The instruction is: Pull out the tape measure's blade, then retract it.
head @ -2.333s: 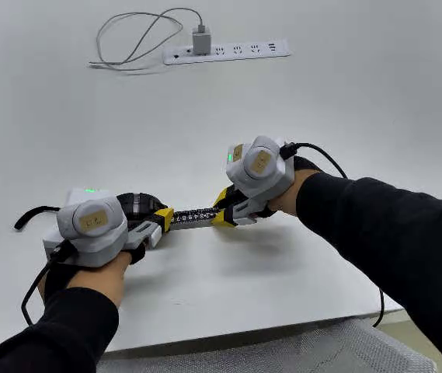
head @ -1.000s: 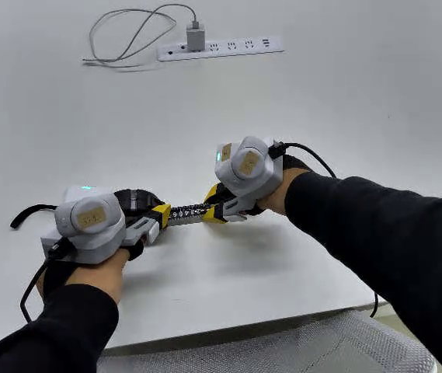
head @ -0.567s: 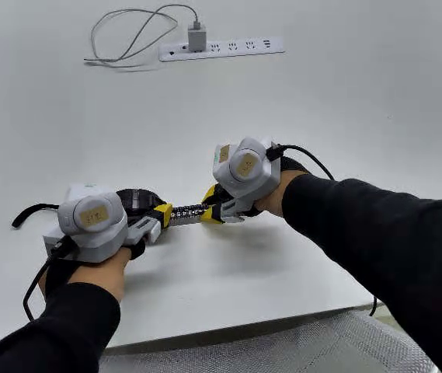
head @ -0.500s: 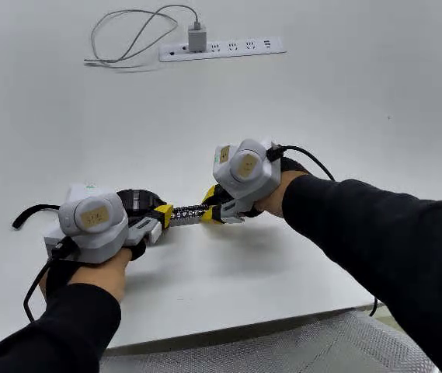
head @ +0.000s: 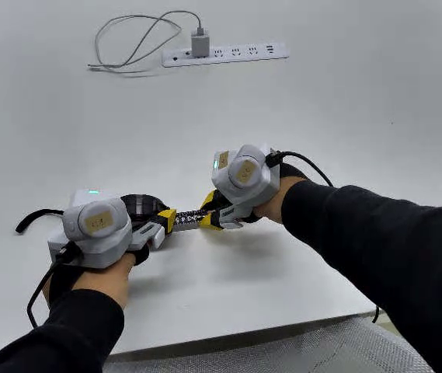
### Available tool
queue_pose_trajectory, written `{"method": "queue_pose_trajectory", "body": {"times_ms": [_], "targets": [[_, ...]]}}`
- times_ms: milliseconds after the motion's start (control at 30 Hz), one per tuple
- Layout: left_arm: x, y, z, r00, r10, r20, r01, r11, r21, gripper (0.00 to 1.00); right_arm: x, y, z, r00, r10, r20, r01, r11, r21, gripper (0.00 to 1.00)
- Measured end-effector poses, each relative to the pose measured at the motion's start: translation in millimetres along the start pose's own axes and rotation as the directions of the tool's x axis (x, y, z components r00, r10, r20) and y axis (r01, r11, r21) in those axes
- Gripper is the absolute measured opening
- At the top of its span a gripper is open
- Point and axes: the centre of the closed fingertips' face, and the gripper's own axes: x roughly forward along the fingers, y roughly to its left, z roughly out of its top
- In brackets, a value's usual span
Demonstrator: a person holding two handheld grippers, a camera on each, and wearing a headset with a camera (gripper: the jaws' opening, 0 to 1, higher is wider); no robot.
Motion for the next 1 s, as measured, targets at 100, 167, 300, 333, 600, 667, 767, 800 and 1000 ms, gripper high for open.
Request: {"method": "queue_pose_trajectory", "body": {"times_ms": [100, 167, 300, 333, 600, 667, 767, 800, 1000], "targets": [[0.1, -0.1, 0.0, 1.0000, -0.001, -0.001, 0.001, 1.000, 0.000, 0.58, 0.8, 0.2, 1.3, 1.0000, -0.002, 0.007, 0.002, 1.000, 0.007, 0.10], [0.4, 0.1, 0.1, 1.0000, -0.002, -0.001, 0.002, 1.000, -0.001, 0.58, 1.7, 0.6, 2.4, 0.9999, -0.004, 0.010, 0.004, 1.000, 0.008, 0.10], [0.5, 0.3, 0.2, 1.0000, -0.004, -0.001, 0.004, 1.000, 0.000, 0.58, 2.9, 1.4, 3.8, 1.0000, -0.002, 0.009, 0.002, 1.000, 0.005, 0.10], [0.4, 0.2, 0.1, 1.0000, -0.005, -0.002, 0.005, 1.000, 0.000, 0.58, 3.2, 1.7, 4.3, 0.9999, -0.001, 0.011, 0.001, 1.000, 0.008, 0.10], [0.8, 0.3, 0.6, 1.0000, -0.005, -0.001, 0.005, 1.000, 0.000, 0.58, 5.1, 2.5, 6.8, 1.0000, 0.000, 0.009, 0.000, 1.000, 0.004, 0.10], [0.8, 0.5, 0.8, 1.0000, -0.005, -0.002, 0.005, 1.000, -0.003, 0.58, 5.7, 2.9, 7.6, 1.0000, 0.000, 0.009, 0.000, 1.000, 0.002, 0.10], [0.8, 0.6, 0.5, 1.0000, -0.004, -0.003, 0.004, 1.000, -0.004, 0.58, 6.6, 2.6, 8.6, 0.9999, -0.001, 0.011, 0.001, 1.000, 0.000, 0.10], [0.9, 0.8, 0.6, 1.0000, -0.004, -0.002, 0.004, 1.000, -0.006, 0.58, 6.8, 2.7, 8.9, 0.9999, -0.002, 0.012, 0.002, 1.000, -0.001, 0.10], [1.3, 1.4, 1.1, 1.0000, -0.004, -0.002, 0.004, 1.000, -0.010, 0.58, 8.2, 2.9, 11.8, 0.9998, -0.007, 0.021, 0.007, 1.000, 0.005, 0.10]]}}
